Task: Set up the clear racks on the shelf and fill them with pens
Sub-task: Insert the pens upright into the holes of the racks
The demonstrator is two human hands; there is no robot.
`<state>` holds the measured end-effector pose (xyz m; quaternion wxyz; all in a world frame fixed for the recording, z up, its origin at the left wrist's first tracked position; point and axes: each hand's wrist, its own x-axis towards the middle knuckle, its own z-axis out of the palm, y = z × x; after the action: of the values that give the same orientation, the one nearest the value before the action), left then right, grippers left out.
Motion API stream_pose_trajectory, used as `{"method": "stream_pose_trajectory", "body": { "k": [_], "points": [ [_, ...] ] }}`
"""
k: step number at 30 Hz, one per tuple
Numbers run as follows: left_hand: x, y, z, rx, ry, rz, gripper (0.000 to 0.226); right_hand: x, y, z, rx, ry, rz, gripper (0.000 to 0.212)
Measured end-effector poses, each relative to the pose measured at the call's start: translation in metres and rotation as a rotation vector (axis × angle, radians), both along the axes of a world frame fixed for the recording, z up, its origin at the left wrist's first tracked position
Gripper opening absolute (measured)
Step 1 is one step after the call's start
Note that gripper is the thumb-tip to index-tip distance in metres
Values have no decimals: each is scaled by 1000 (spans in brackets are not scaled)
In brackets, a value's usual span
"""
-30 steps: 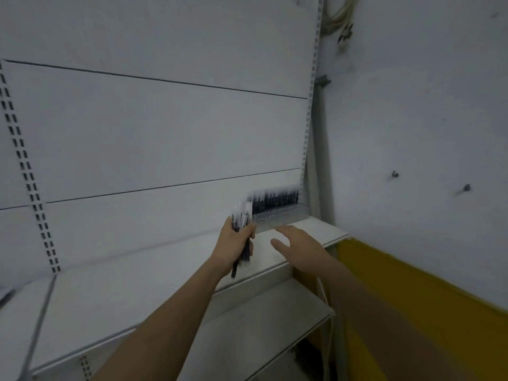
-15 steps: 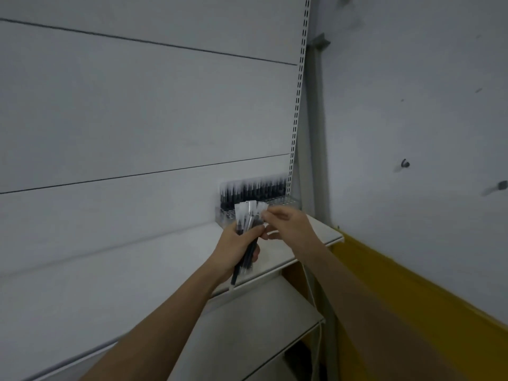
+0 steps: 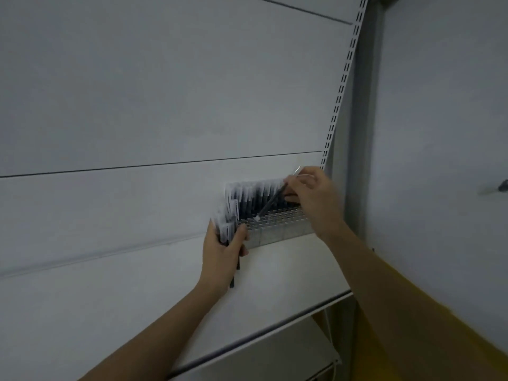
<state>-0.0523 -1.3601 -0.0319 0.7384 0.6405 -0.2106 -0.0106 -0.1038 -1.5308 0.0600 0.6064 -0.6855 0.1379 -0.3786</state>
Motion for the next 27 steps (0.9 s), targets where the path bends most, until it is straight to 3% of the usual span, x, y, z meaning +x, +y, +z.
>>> {"method": "stream_pose_trajectory", "body": {
  "k": [5,10,14,21,24,27],
  "points": [
    [-3,-7,-22,99,14,46,17,47,-31,-12,-307,60,-2,13],
    [-9,-23,-25,189,4,99,14,82,-51,-31,-398,126,161,14],
    [-3,-44,-19,132,125,124,26,93,-62,-41,-436,131,287,14],
    [-10,-72,-30,-114,374,171,20,105,-73,-59,-666,277,452,15],
    [-11,-72,-28,-126,408,169,17,103,-74,-62,-660,261,458,19],
    [-11,-73,-26,-113,416,119,10,85,-75,-71,-526,166,393,21]
  ]
}}
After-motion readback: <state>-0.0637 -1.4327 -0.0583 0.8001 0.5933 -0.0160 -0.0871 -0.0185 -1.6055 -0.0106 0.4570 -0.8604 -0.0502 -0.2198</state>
